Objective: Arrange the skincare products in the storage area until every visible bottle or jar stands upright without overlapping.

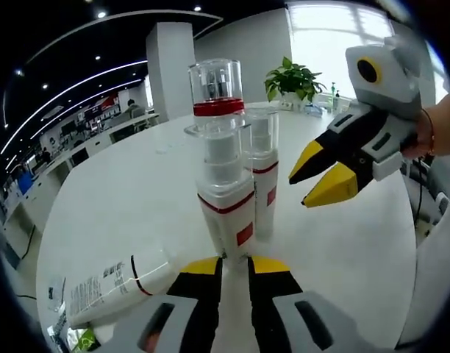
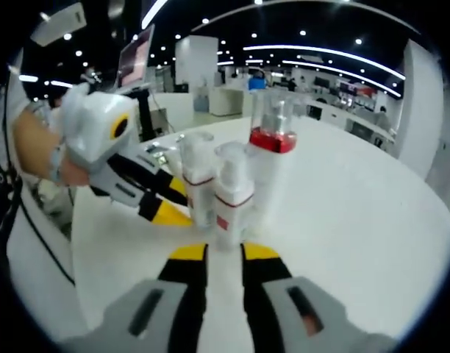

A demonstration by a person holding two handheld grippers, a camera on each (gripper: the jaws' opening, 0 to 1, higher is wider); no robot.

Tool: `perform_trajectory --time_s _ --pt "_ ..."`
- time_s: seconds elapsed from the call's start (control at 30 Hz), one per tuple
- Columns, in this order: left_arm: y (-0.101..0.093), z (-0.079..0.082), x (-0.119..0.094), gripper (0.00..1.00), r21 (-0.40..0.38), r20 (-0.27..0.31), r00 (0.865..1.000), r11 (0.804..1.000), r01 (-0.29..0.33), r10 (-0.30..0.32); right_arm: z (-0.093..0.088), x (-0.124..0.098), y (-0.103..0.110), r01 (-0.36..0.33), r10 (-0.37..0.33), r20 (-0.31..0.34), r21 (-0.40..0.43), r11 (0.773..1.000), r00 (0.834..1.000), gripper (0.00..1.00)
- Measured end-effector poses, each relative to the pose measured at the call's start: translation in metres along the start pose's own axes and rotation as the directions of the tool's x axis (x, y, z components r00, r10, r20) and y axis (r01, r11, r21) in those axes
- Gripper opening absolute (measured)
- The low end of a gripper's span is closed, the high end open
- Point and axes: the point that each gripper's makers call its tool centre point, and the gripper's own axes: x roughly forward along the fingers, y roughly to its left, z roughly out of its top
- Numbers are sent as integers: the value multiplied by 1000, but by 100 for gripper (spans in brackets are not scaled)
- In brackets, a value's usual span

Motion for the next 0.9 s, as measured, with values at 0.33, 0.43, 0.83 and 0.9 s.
perform_trajectory --time_s 0.33,0.43,0.83,0.9 --pt "-3 5 4 15 5 3 1000 1000 -4 4 5 4 -3 13 -13 9 5 1000 1000 16" --pt "-4 6 5 15 8 4 1000 1000 1 -1 6 5 -5 17 -17 12 9 1000 1000 16" --pt "-6 7 5 16 9 0 1000 1000 14 -14 2 5 -5 14 -14 1 7 1000 1000 16" --pt "-6 7 3 16 -1 -1 1000 1000 14 -14 3 5 -4 13 -13 2 6 1000 1000 16"
